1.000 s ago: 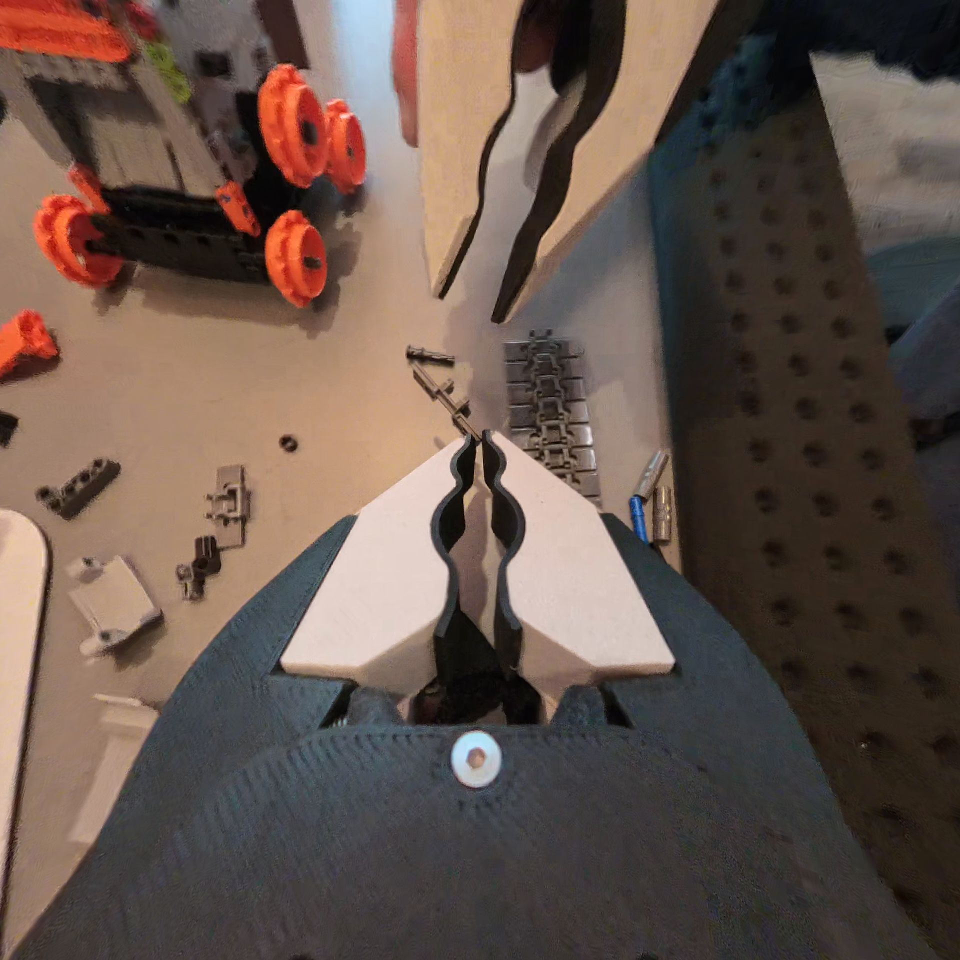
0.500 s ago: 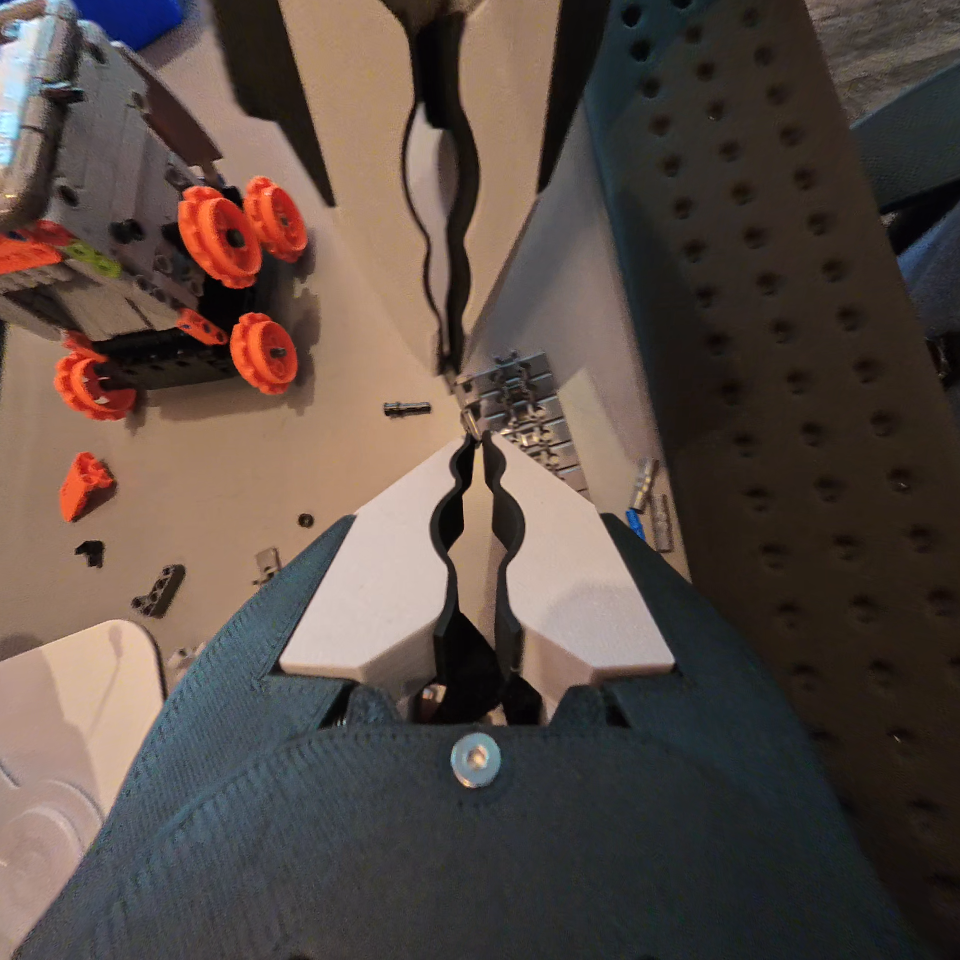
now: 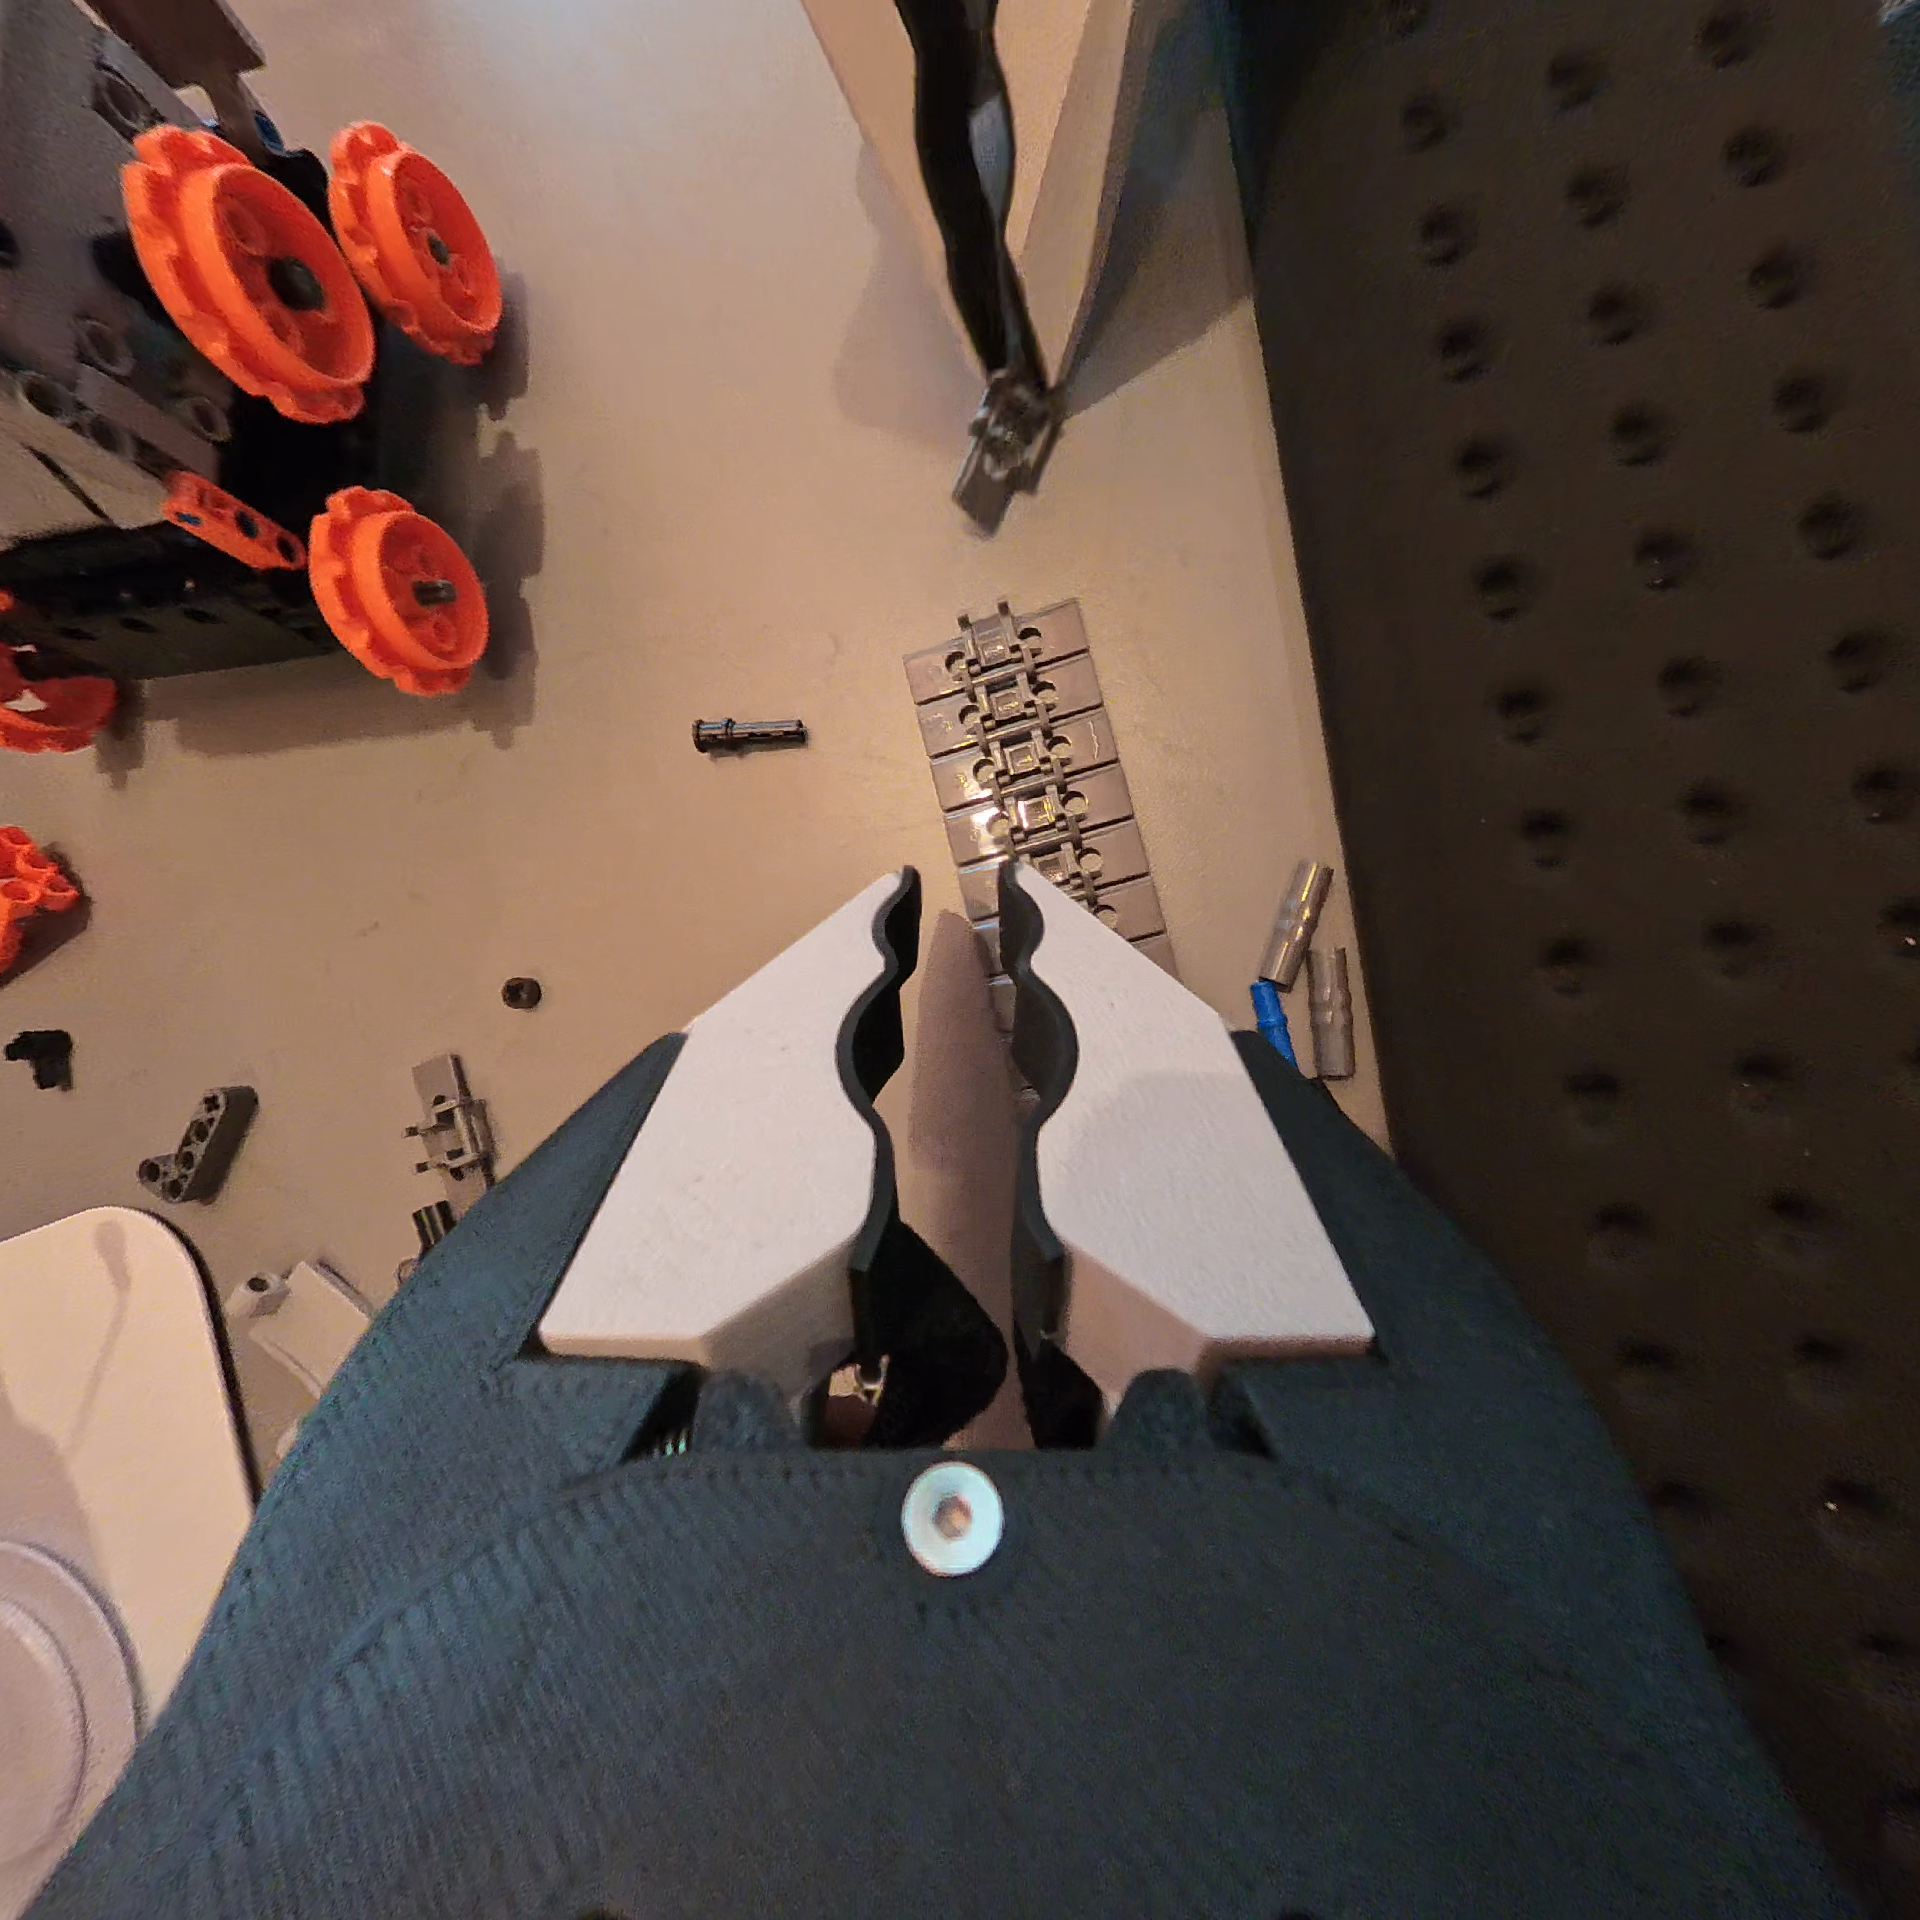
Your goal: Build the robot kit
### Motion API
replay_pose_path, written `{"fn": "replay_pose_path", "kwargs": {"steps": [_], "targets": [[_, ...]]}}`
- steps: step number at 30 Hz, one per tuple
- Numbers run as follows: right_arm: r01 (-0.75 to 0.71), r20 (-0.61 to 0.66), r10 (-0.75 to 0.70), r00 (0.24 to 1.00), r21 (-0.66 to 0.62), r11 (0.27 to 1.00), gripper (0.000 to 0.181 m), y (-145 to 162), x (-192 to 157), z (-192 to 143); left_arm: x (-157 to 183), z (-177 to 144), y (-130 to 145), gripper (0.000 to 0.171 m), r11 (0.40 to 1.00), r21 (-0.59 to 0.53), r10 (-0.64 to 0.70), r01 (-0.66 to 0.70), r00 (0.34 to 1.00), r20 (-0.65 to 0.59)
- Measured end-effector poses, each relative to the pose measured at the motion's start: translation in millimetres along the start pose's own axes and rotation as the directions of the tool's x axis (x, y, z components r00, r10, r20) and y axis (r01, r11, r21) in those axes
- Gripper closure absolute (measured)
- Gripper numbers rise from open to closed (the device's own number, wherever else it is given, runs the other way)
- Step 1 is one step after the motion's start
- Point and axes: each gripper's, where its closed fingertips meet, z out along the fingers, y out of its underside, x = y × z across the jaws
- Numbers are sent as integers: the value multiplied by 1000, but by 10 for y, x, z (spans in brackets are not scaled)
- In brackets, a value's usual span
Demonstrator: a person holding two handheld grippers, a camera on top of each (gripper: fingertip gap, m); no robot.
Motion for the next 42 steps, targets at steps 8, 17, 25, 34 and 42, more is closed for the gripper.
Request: {"fn": "replay_pose_path", "kwargs": {"steps": [8, 17, 25, 34, 42], "targets": [[501, -157, -509, 846, -93, 861, 156, -30, 48, -181, 72, 0, 65, 155, 1000, -31, 1, -2, 999, -33], [789, 71, -792, 607, -178, 589, 158, -72, -18, -6, 142, 13, 81, 155, 999, -38, 6, -8, 998, -65], [788, 139, -777, 614, -168, 592, 180, -98, -15, 70, 140, 17, 82, 155, 1000, -23, -7, 5, 996, -87], [757, 121, -748, 653, -117, 642, 166, -165, -46, 85, 142, 11, 90, 155, 1000, -22, -7, 5, 996, -93], [727, 112, -720, 685, -40, 685, 172, -306, -127, 104, 137, 16, 85, 154, 1000, -19, -6, 4, 996, -90]]}}
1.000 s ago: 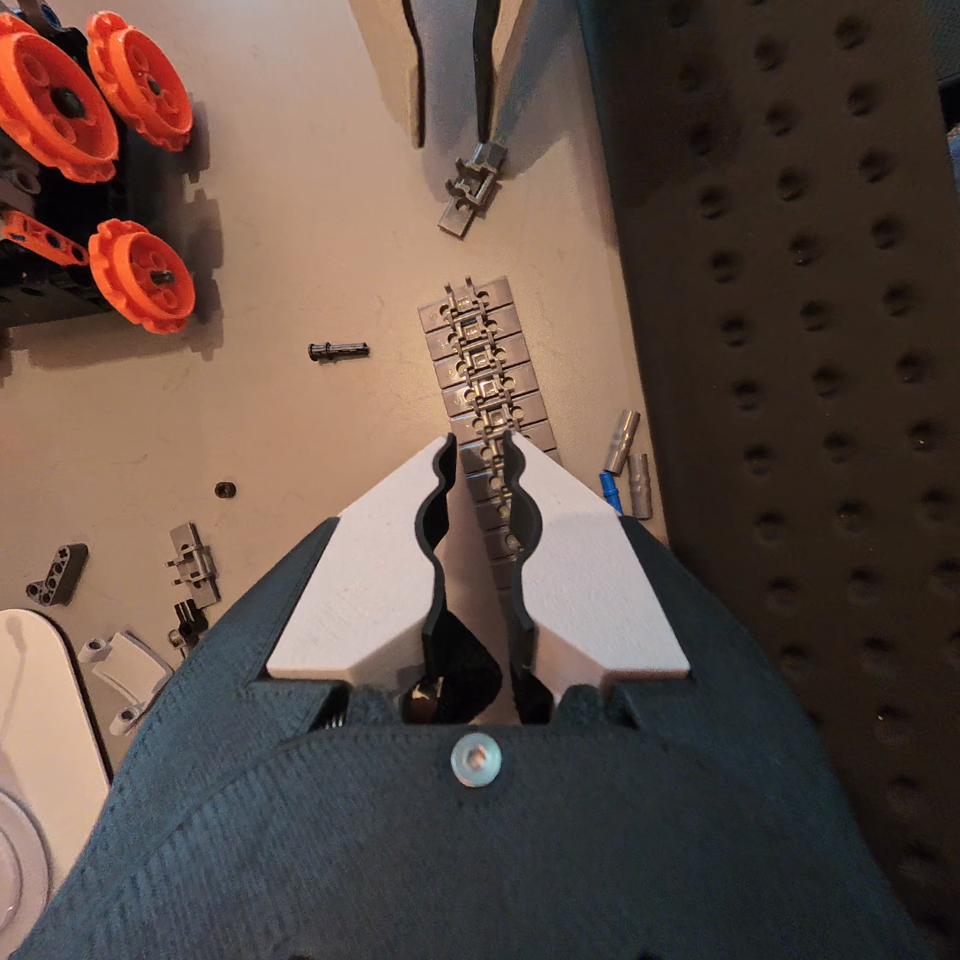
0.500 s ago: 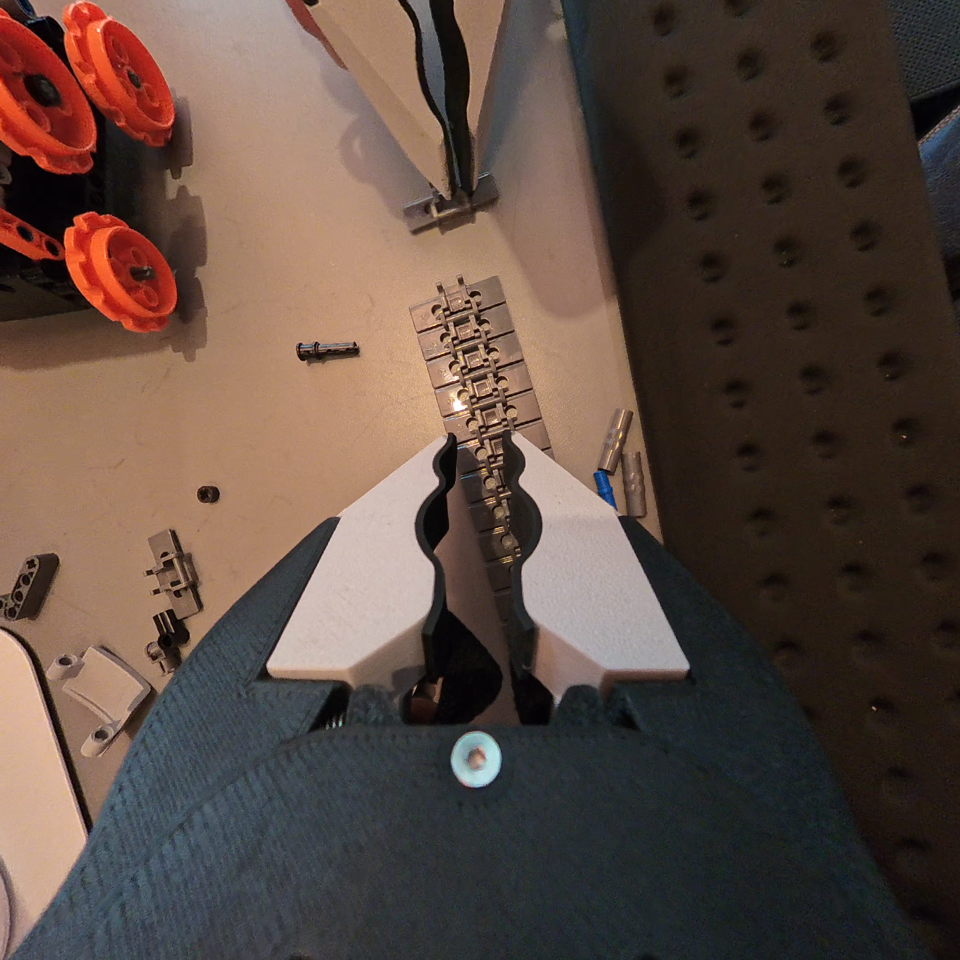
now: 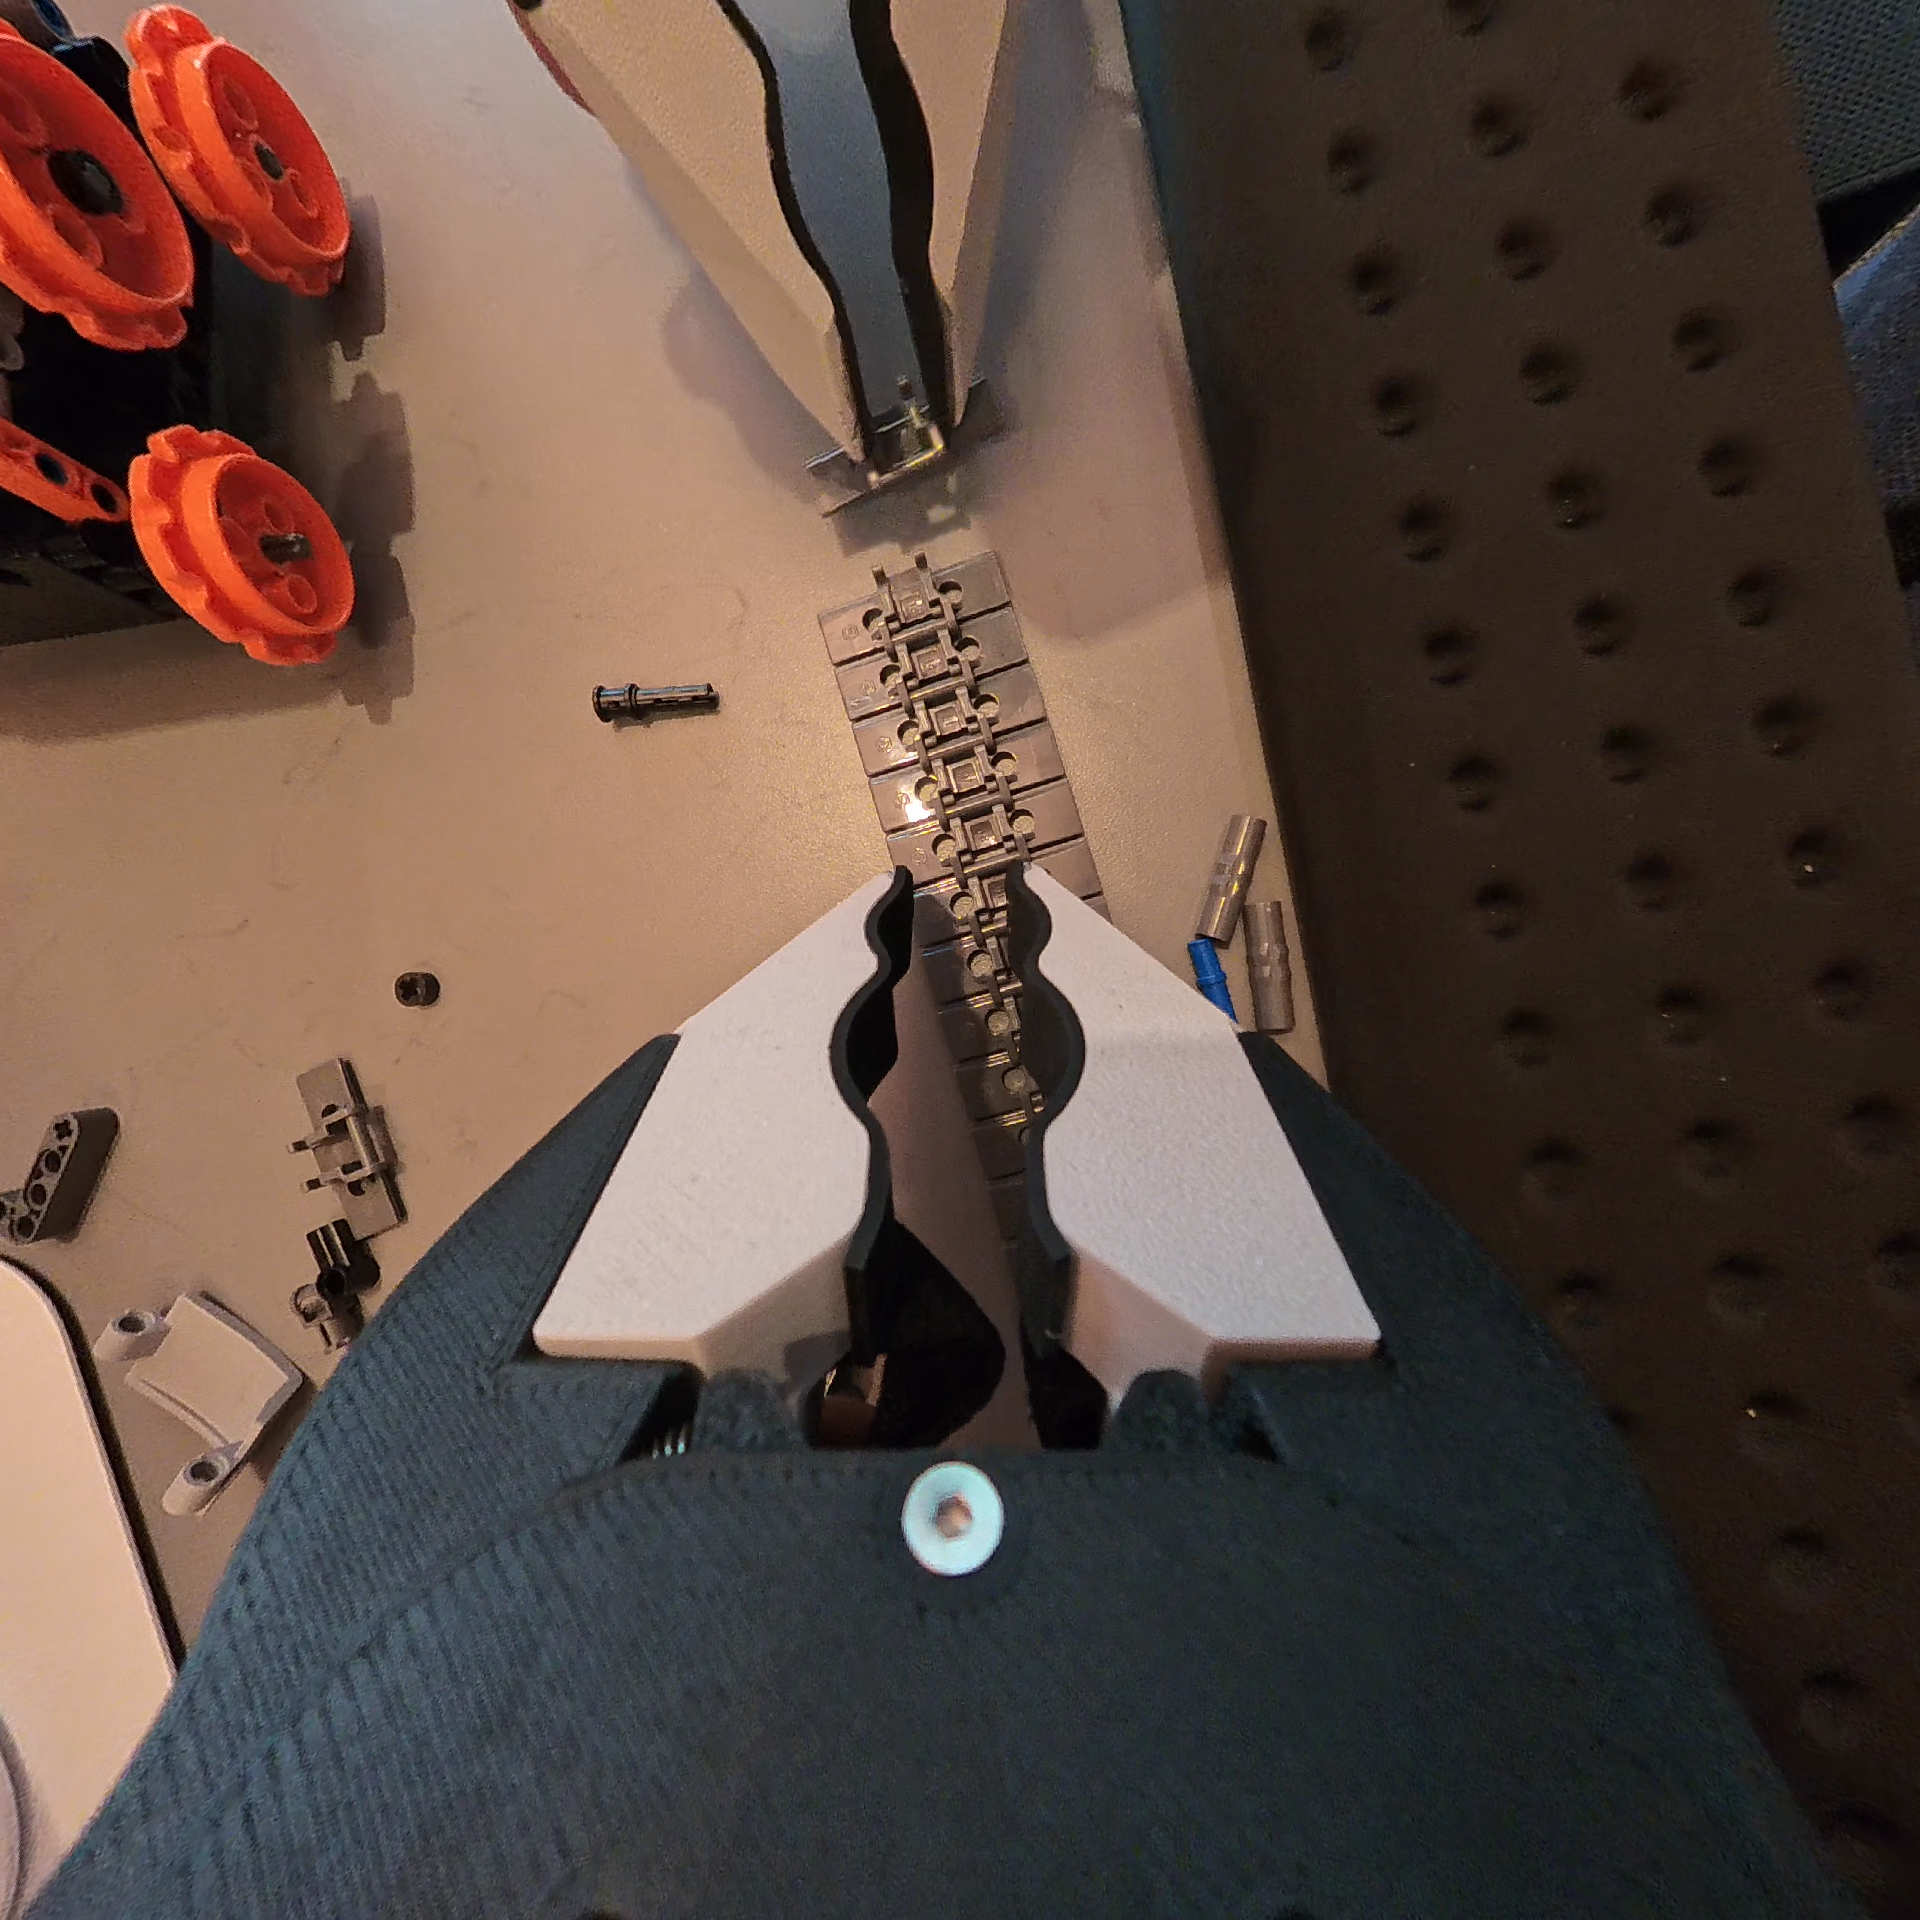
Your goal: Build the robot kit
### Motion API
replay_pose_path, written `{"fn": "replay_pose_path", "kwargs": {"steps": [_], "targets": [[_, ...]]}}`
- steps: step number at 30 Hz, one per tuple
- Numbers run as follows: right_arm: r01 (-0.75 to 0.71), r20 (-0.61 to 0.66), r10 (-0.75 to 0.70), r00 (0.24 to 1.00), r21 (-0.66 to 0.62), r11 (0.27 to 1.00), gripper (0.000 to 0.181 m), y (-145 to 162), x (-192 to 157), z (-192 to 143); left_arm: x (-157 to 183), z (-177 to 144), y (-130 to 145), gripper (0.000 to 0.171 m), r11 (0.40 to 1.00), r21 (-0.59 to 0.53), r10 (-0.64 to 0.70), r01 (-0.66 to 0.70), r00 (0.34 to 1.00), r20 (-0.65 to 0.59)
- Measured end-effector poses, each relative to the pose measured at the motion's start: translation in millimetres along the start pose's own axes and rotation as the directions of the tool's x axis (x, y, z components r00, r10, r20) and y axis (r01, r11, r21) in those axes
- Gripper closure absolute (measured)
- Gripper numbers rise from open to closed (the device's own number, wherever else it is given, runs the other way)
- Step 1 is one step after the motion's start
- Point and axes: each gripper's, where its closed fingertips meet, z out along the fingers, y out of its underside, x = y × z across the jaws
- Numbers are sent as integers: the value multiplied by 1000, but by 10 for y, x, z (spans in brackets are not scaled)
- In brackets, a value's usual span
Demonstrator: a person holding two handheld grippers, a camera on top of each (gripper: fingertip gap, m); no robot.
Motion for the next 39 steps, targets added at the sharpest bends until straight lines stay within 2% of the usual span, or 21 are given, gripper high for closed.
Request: {"fn": "replay_pose_path", "kwargs": {"steps": [10, 20, 28, 29, 35, 39], "targets": [[-20, -14, 19, 1000, -12, 1000, 172, -7, 65, 129, 10, 6, -6, 156, 1000, 3, 2, -2, 1000, -5], [-26, -1, 26, 1000, 31, 999, 172, -114, 60, 91, 21, 9, -10, 158, 1000, 3, 3, -3, 1000, -10], [-6, -13, 6, 1000, -6, 1000, 173, -54, 82, 122, 27, 12, -13, 159, 1000, 4, 4, -4, 1000, -13], [1, -7, -1, 1000, -15, 1000, 181, -40, 69, 128, 26, 13, -14, 159, 1000, 4, 5, -5, 1000, -12], [15, -15, -16, 1000, -23, 1000, 181, -31, 72, 140, 19, 13, -15, 159, 1000, -1, 11, -11, 1000, -5], [10, -10, -10, 1000, -24, 1000, 172, -37, 73, 126, 11, 26, -35, 156, 1000, -2, 23, -23, 1000, 11]]}}
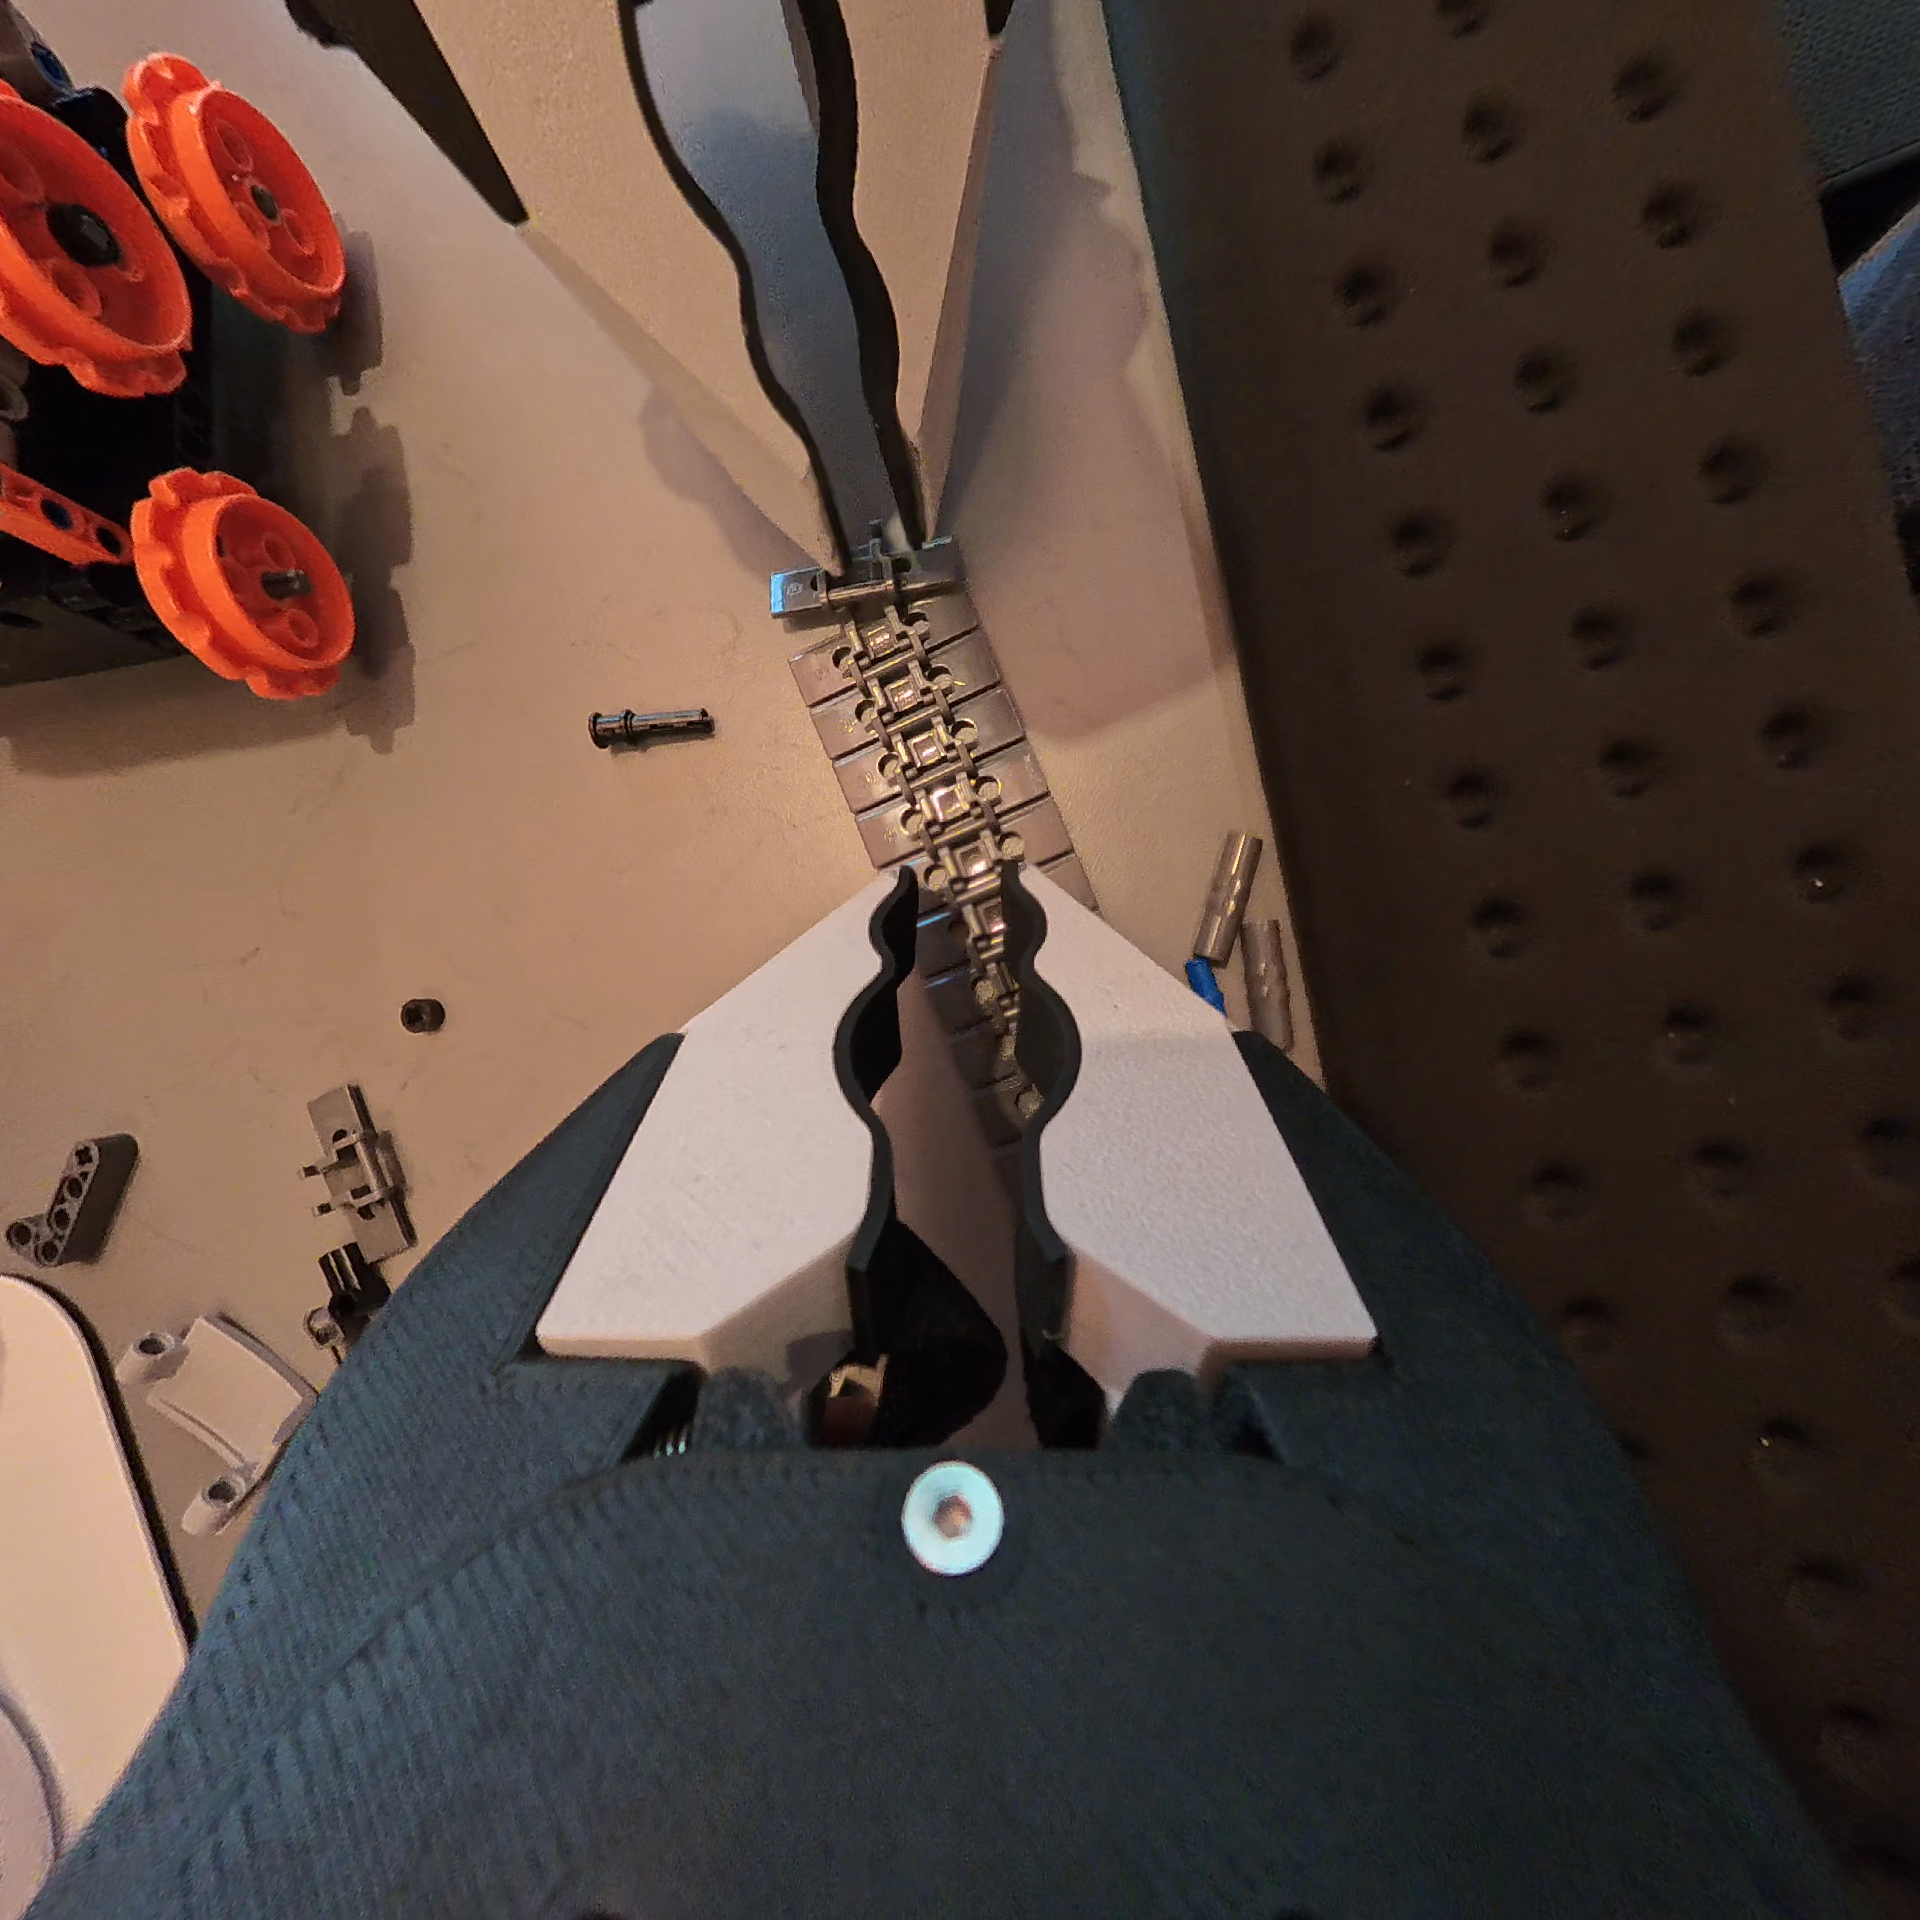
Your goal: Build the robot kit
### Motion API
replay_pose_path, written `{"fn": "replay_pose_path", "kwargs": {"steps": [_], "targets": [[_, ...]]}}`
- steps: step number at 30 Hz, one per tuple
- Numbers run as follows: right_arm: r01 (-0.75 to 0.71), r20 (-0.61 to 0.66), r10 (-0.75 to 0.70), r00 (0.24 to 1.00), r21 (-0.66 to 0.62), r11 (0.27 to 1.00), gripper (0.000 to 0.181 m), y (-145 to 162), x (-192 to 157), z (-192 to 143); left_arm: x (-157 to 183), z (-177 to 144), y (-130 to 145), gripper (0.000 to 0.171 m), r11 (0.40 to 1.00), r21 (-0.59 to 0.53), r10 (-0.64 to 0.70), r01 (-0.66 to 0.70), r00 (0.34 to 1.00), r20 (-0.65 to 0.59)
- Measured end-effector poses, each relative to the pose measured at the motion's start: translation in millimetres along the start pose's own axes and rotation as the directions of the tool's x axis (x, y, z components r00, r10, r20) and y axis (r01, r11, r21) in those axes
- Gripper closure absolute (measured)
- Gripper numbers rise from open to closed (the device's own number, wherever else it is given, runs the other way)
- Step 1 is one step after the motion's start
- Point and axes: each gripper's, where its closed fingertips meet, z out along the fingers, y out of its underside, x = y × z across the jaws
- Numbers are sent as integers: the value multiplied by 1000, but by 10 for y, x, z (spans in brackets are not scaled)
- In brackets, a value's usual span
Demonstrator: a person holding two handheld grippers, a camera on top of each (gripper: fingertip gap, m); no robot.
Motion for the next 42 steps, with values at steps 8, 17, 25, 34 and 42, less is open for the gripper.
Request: {"fn": "replay_pose_path", "kwargs": {"steps": [8, 17, 25, 34, 42], "targets": [[-21, -28, 21, 999, -9, 1000, 166, 37, 29, 20, 53, 75, -91, 153, 1000, -4, 28, -28, 1000, 12], [32, -9, -33, 999, -25, 999, 170, 30, 32, 25, 58, 98, -96, 156, 999, -8, 46, -46, 999, 17], [108, 53, -103, 993, -94, 990, 170, 31, 15, 30, 67, 99, -99, 158, 998, -5, 56, -56, 998, 13], [127, 65, -118, 991, -162, 979, 161, 52, 58, 13, 84, 104, -99, 159, 998, -3, 58, -58, 998, 4], [72, -25, -73, 997, -40, 997, 181, -95, 65, 25, 66, 94, -82, 158, 998, -6, 58, -58, 998, 12]]}}
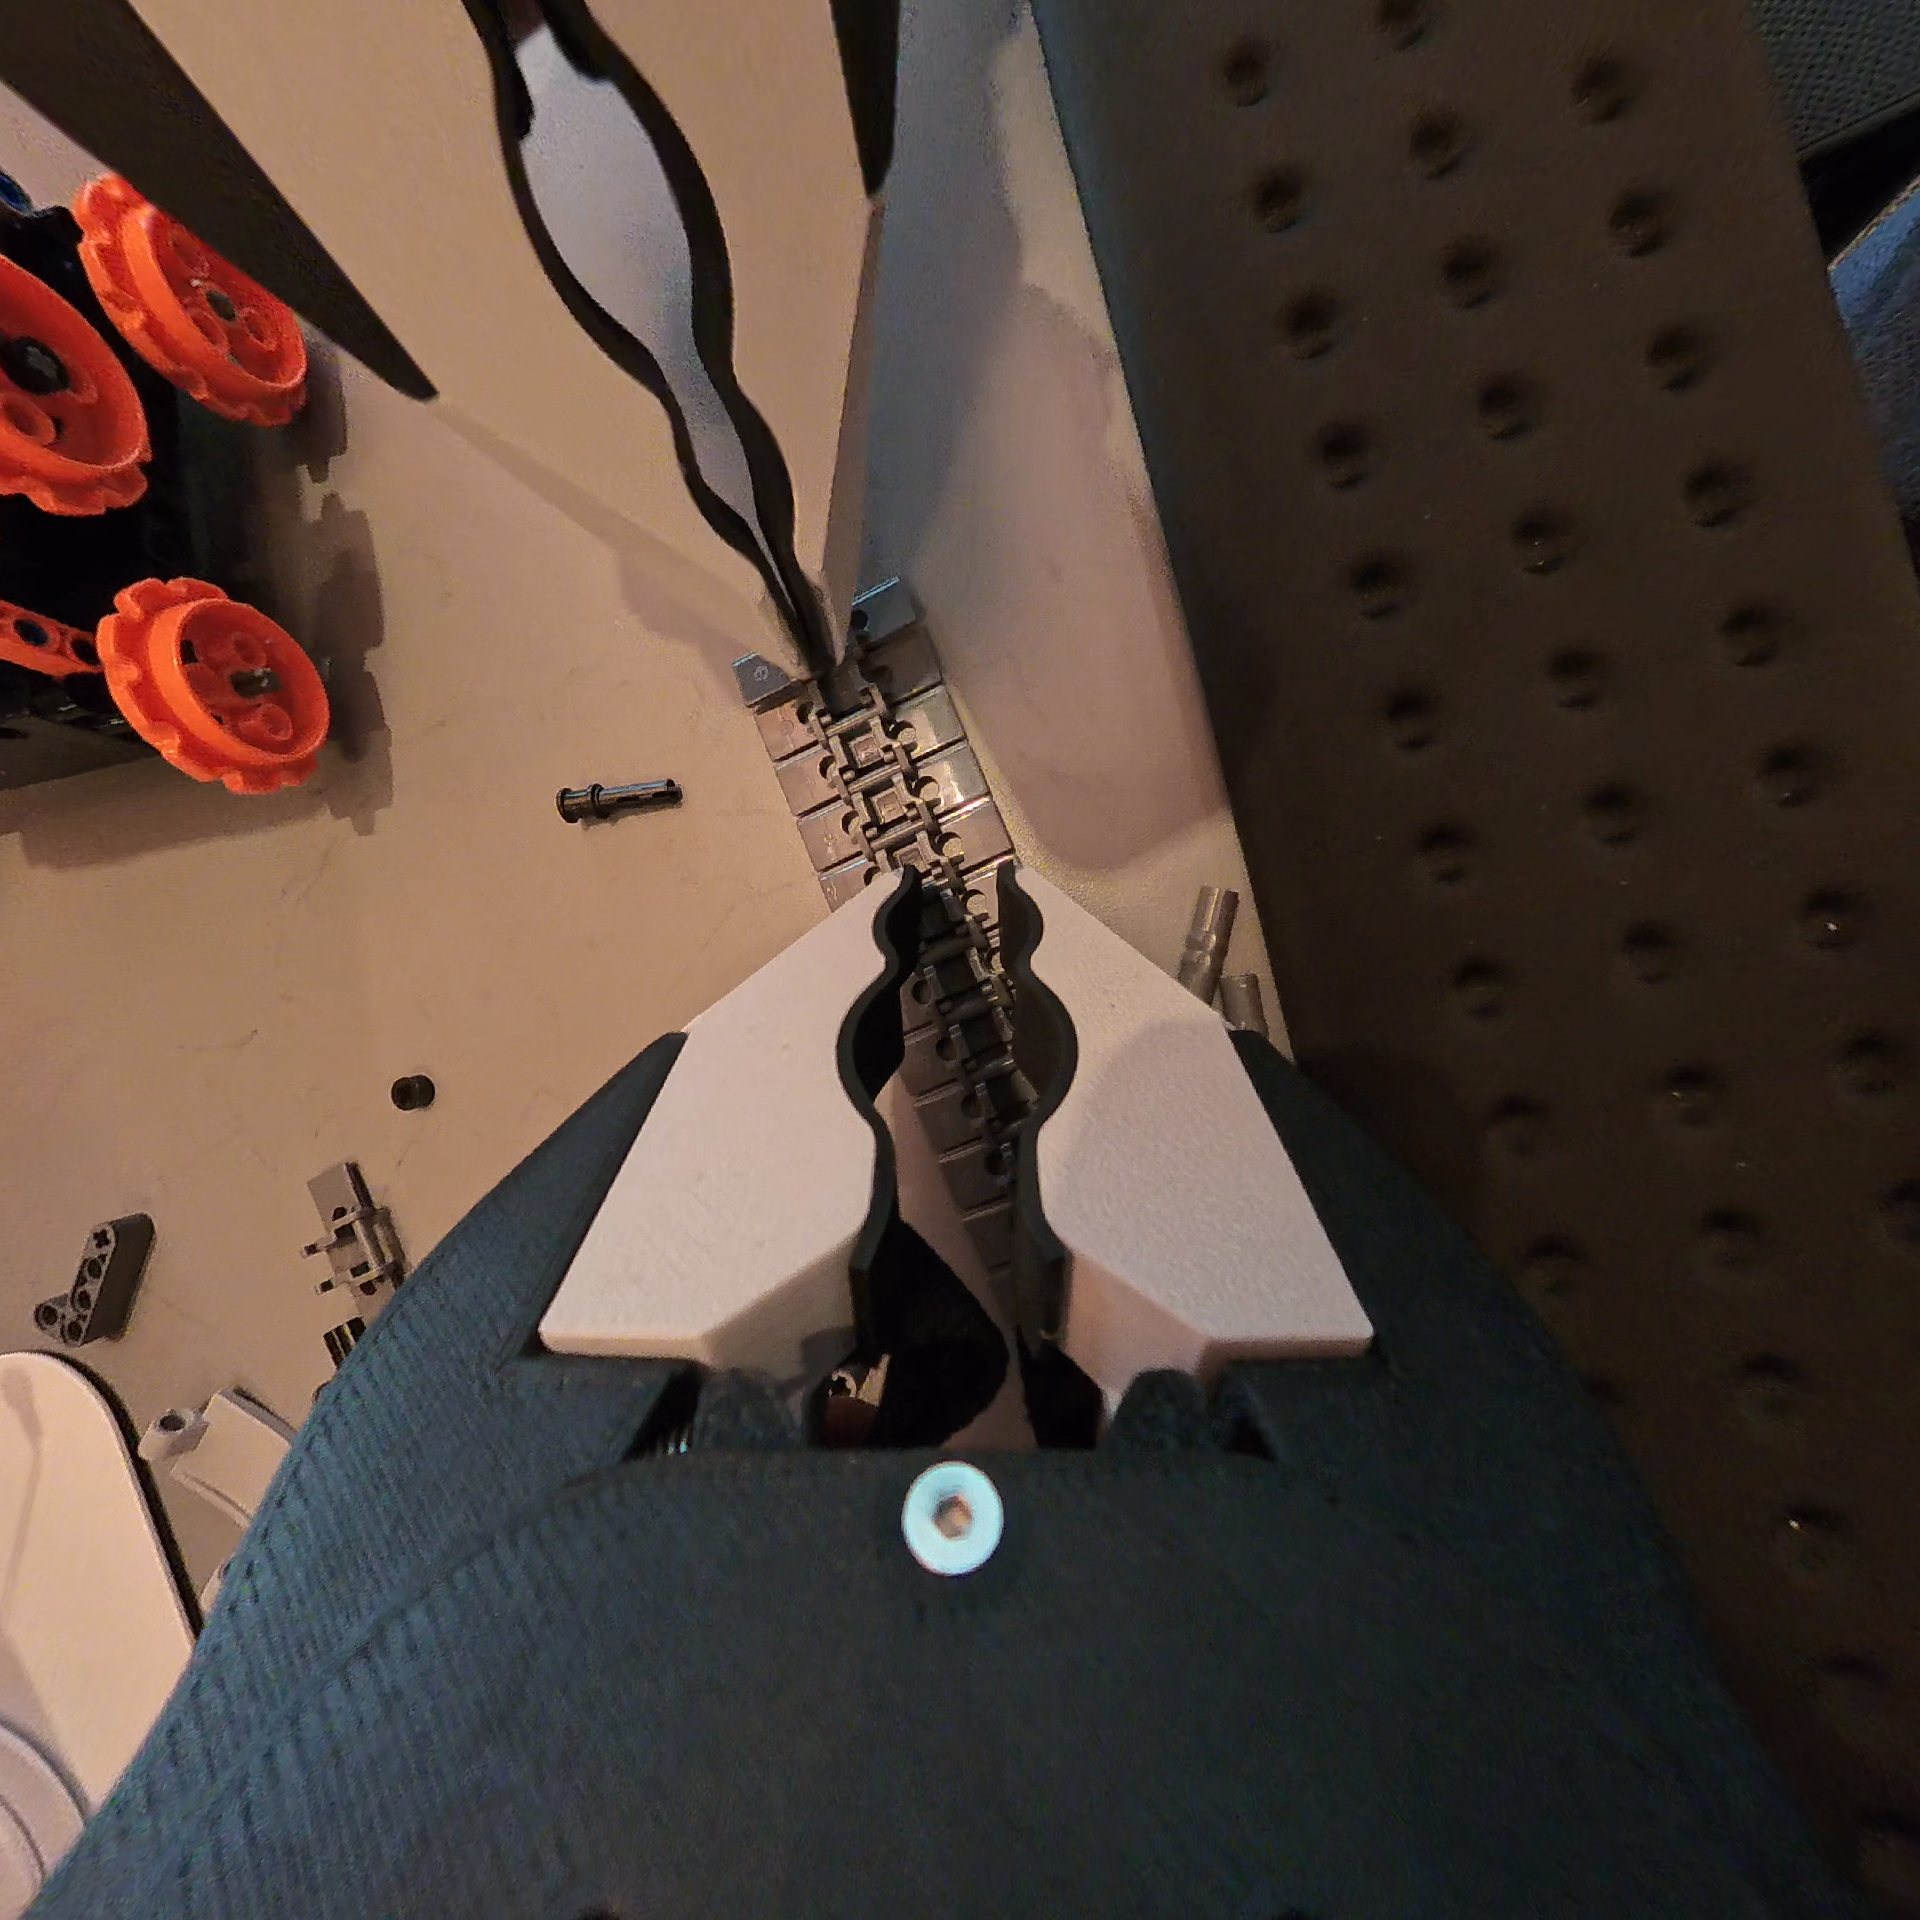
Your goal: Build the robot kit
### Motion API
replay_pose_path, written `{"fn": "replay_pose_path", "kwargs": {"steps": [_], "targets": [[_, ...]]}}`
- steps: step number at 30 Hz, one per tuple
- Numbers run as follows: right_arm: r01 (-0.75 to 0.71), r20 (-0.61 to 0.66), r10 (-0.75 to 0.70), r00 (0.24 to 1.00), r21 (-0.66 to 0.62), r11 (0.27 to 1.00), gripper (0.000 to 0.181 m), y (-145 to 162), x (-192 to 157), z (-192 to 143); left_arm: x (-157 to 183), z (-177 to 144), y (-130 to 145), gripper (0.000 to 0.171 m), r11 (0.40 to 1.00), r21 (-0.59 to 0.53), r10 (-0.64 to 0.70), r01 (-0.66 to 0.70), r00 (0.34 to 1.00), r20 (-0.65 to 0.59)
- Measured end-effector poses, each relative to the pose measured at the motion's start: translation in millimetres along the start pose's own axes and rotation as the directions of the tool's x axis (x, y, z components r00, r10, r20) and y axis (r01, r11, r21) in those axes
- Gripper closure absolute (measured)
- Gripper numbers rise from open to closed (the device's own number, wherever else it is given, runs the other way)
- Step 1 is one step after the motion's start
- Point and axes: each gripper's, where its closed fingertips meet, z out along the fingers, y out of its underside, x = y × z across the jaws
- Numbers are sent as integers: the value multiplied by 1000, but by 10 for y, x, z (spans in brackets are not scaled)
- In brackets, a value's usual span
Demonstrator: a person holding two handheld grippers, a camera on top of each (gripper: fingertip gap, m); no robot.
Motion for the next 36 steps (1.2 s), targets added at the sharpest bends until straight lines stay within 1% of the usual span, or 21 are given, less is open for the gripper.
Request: {"fn": "replay_pose_path", "kwargs": {"steps": [5, 7, 10, 18, 24, 31, 35, 36], "targets": [[-29, 2, 29, 1000, 23, 999, 181, 28, -36, 42, 6, 12, -14, 158, 1000, -1, 4, -4, 1000, 4], [-24, -16, 24, 1000, 26, 999, 181, 30, -9, 34, 6, 12, -13, 158, 1000, -2, 3, -3, 1000, 4], [-44, -4, 44, 999, 42, 998, 181, 32, -9, 8, 5, 13, -14, 158, 1000, -2, 3, -3, 1000, 3], [-49, 33, 49, 998, 3, 999, 181, 64, -33, 22, 6, 12, -13, 158, 1000, 2, -2, 2, 1000, -5], [-47, 83, 54, 995, -85, 995, 181, 58, -46, 36, 39, 10, -9, 157, 1000, -2, -22, 22, 999, -28], [-22, 134, 54, 990, -232, 973, 181, 66, -52, 41, 43, 9, -10, 157, 1000, -2, -15, 15, 1000, -22], [-42, 173, 94, 980, -284, 958, 181, 69, -58, 53, 56, -31, 15, 157, 1000, 11, -21, 22, 999, -39], [-42, 178, 98, 979, -295, 955, 181, 74, -59, 56, 71, -50, 54, 158, 1000, -6, -18, 18, 999, -45]]}}
